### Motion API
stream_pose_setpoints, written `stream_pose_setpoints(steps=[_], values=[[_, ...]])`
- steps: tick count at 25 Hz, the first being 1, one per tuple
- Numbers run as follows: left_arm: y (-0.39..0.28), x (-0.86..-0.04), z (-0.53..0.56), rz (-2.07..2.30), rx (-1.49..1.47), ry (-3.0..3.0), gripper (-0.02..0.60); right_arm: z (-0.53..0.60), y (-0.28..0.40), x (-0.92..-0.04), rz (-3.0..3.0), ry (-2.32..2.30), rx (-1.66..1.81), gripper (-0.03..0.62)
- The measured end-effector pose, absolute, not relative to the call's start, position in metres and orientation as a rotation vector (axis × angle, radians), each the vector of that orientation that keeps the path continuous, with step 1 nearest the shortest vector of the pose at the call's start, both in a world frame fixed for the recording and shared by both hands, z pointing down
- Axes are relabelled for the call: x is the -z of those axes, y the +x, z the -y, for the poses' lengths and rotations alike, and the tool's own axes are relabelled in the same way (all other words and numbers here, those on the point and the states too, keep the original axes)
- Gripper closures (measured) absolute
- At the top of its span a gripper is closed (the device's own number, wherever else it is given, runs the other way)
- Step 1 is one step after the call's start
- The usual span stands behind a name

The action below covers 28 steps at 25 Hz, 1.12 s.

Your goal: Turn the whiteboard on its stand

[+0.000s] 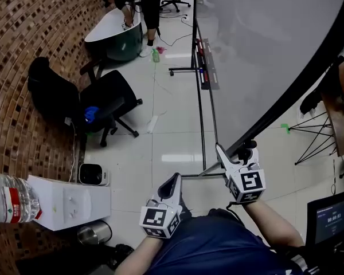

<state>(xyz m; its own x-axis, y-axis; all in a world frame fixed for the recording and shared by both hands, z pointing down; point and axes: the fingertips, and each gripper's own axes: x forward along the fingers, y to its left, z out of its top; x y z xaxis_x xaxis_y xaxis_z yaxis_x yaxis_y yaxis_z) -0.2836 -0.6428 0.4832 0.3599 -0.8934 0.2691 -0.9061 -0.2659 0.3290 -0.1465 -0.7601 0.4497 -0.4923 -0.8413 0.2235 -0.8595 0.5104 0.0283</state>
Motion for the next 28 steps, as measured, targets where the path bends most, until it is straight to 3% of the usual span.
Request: stream_pose_setpoints(steps=[4, 10, 16, 28], values=[[-0.305, -0.487, 0.643, 1.569, -0.031, 2.19, 0.575, 0.779, -0.138, -0.451, 2.448, 1.588, -0.068, 0.267], [-0.323, -0.494, 0.64, 1.59, -0.052, 2.176, 0.575, 0.78, -0.135, -0.454, 2.432, 1.621, -0.009, 0.385], [-0.307, -0.482, 0.638, 1.582, -0.079, 2.235, 0.575, 0.779, -0.136, -0.453, 2.428, 1.695, -0.115, 0.436], [-0.233, -0.5, 0.575, 1.533, -0.217, 2.198, 0.575, 0.738, -0.121, -0.455, 2.475, 1.728, -0.148, 0.451]])
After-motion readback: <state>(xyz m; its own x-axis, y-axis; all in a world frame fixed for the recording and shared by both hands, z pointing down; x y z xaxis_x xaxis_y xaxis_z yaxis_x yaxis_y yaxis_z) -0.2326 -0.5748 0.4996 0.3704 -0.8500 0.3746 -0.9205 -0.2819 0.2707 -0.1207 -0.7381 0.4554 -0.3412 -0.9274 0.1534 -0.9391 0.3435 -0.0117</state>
